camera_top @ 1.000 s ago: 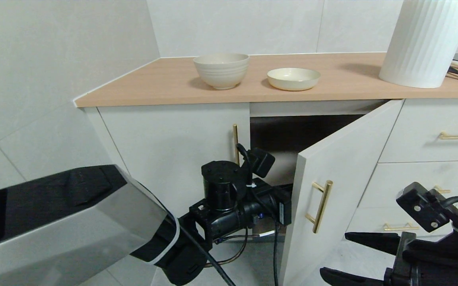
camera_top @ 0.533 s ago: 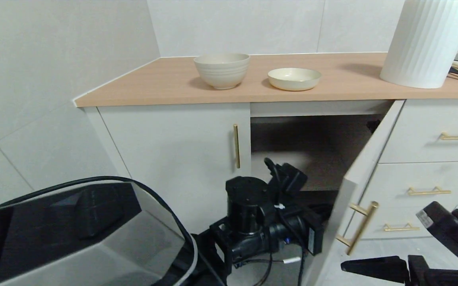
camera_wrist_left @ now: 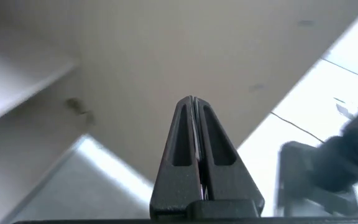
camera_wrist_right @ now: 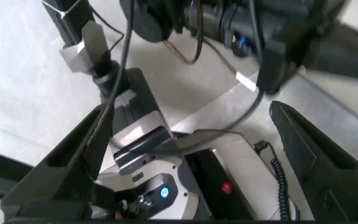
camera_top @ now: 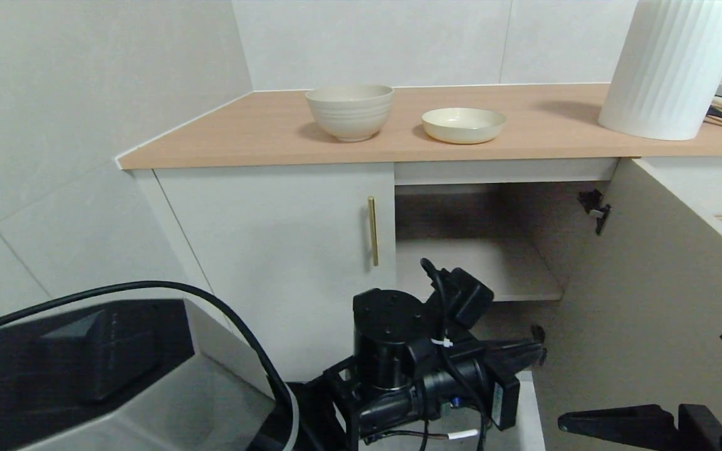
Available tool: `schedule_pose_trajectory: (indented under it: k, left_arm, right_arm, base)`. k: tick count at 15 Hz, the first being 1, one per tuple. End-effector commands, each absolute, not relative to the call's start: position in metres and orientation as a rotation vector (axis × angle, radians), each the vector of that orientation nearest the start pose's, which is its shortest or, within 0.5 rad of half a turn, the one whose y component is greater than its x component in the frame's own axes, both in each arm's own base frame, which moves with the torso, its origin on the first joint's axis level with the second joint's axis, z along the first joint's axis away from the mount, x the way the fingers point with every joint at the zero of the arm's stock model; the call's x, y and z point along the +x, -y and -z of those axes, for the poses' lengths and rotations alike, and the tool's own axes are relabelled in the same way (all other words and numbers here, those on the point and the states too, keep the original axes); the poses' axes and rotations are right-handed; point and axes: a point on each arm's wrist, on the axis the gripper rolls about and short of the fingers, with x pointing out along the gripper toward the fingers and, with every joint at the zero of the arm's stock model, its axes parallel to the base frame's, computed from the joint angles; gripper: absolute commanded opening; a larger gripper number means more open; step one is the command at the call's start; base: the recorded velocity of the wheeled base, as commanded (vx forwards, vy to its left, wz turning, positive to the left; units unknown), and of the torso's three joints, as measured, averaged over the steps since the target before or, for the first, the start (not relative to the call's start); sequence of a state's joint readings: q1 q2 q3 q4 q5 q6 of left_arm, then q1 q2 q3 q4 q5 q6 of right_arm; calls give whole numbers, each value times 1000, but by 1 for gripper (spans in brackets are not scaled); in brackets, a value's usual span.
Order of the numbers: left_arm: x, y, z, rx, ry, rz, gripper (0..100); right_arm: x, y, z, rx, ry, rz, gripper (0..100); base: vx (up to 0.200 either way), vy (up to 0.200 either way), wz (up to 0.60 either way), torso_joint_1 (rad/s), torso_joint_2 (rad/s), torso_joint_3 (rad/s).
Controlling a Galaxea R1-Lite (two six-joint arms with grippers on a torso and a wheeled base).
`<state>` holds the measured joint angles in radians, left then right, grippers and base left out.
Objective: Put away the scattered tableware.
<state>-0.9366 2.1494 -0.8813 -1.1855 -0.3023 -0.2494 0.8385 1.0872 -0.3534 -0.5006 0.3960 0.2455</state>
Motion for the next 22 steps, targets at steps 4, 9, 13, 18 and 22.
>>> schedule_pose_trajectory:
  k: [4, 9, 13, 18, 22]
  left_arm:
    - [247, 256, -134, -185, -275, 1062, 0]
    - [238, 191, -164, -175, -346, 918, 0]
    - [218, 151, -179, -183, -311, 849, 0]
    - [201, 108, -193, -199, -312, 733, 100]
    - [206, 93, -195, -213, -298, 668, 100]
  right_arm:
    - [110, -114, -181, 157, -399, -1005, 100]
    - [130, -117, -178, 157, -416, -910, 100]
    - [142, -123, -179, 148, -428, -854, 100]
    - [199, -145, -180, 63, -413, -773, 100]
    - [229, -164, -172, 41, -472, -716, 100]
  base:
    - [0, 0, 0, 0, 0, 0]
    - [0, 0, 0, 0, 0, 0]
    - [0, 0, 0, 0, 0, 0]
    - [0, 0, 0, 0, 0, 0]
    - [0, 0, 0, 0, 0, 0]
